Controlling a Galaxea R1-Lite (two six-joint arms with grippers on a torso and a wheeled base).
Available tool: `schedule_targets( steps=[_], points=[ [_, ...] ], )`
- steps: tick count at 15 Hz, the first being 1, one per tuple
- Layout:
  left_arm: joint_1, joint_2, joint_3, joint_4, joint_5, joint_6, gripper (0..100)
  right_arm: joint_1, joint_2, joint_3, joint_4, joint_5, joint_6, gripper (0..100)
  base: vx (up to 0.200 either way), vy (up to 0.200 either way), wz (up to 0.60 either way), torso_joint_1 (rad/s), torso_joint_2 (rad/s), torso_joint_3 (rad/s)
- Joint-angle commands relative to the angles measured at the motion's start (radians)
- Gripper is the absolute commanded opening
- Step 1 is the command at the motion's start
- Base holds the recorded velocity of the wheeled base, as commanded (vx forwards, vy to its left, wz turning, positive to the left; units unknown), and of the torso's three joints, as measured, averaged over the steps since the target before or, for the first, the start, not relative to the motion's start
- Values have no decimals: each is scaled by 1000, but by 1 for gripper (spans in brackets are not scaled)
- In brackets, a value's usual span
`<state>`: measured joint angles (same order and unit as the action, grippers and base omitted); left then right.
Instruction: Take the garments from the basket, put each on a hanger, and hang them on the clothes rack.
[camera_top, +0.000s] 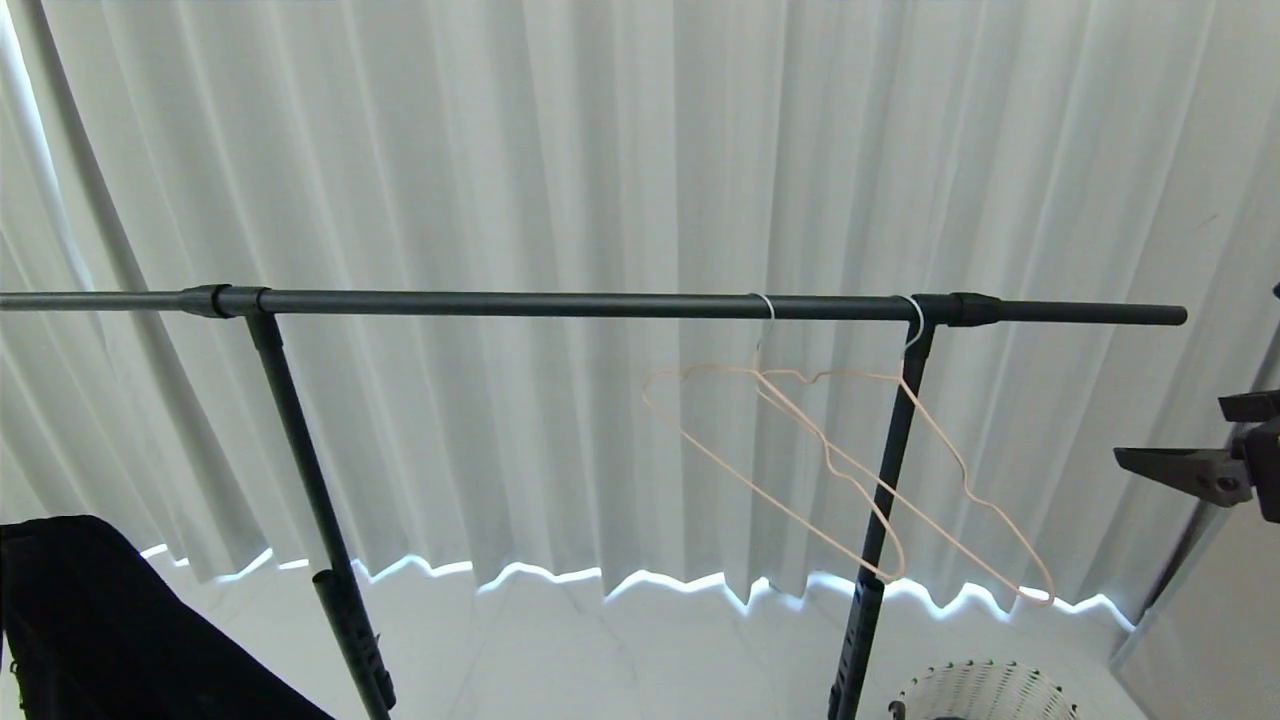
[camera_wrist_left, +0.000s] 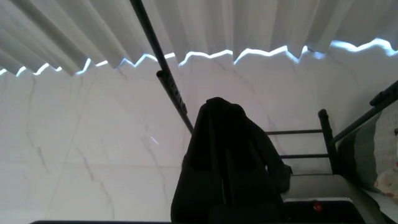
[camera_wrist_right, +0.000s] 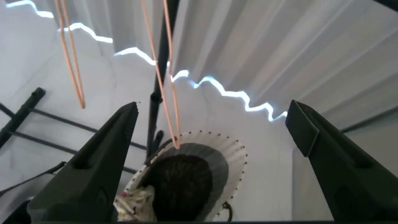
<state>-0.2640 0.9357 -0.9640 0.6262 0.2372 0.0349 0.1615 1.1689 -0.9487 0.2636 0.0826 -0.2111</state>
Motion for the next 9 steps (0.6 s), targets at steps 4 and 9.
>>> schedule_targets(
  steps=[4, 9],
  points=[
    [-1, 2, 2, 0, 1, 2, 0, 1, 118, 13, -69, 80, -1, 100, 0, 0, 0, 0, 0, 0],
    [0, -3, -1, -28, 1, 2, 0, 0, 393, 15, -337, 95, -4, 100, 0, 0, 0, 0, 0, 0]
  ],
)
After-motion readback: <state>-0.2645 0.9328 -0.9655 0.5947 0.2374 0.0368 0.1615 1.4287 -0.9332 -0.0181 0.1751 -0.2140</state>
